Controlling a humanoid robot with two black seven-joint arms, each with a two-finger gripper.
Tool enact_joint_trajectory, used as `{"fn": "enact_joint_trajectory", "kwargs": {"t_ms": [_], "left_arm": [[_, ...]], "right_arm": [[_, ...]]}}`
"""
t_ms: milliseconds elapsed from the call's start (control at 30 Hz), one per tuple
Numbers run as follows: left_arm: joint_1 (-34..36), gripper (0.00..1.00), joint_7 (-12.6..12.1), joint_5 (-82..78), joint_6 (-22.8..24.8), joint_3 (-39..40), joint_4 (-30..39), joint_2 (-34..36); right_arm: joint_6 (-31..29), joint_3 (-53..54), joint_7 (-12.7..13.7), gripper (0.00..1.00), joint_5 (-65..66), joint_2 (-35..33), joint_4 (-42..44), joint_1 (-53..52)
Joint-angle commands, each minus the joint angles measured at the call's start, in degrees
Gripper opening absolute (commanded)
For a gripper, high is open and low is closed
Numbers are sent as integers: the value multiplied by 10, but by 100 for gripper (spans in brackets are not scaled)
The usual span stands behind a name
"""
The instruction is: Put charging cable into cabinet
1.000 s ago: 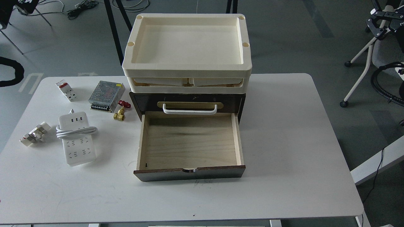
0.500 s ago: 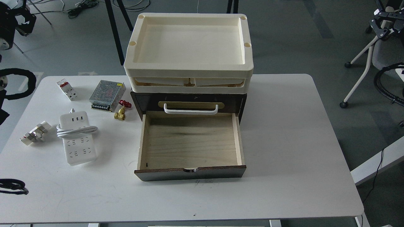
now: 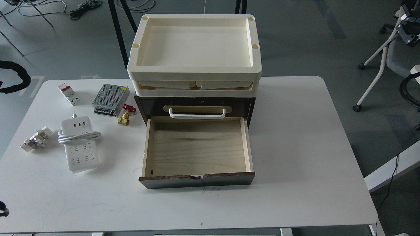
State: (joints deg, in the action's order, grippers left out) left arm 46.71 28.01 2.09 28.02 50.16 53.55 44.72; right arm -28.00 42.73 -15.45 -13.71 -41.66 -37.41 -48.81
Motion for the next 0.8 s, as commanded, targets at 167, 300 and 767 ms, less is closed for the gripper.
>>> {"fn": "enact_joint_trajectory", "kwargs": {"t_ms": [167,300,767], "left_arm": [[-84,100,0,-174,0,4,207,216],[-118,100,0,-203,0,4,255,276],[-112,100,0,-783,0,183,259,147]], "right_arm": [[0,1,-3,100,0,-4,-1,20],[0,1,-3,100,0,-10,-1,20],[0,1,-4,100,0,-19,4,24]]}}
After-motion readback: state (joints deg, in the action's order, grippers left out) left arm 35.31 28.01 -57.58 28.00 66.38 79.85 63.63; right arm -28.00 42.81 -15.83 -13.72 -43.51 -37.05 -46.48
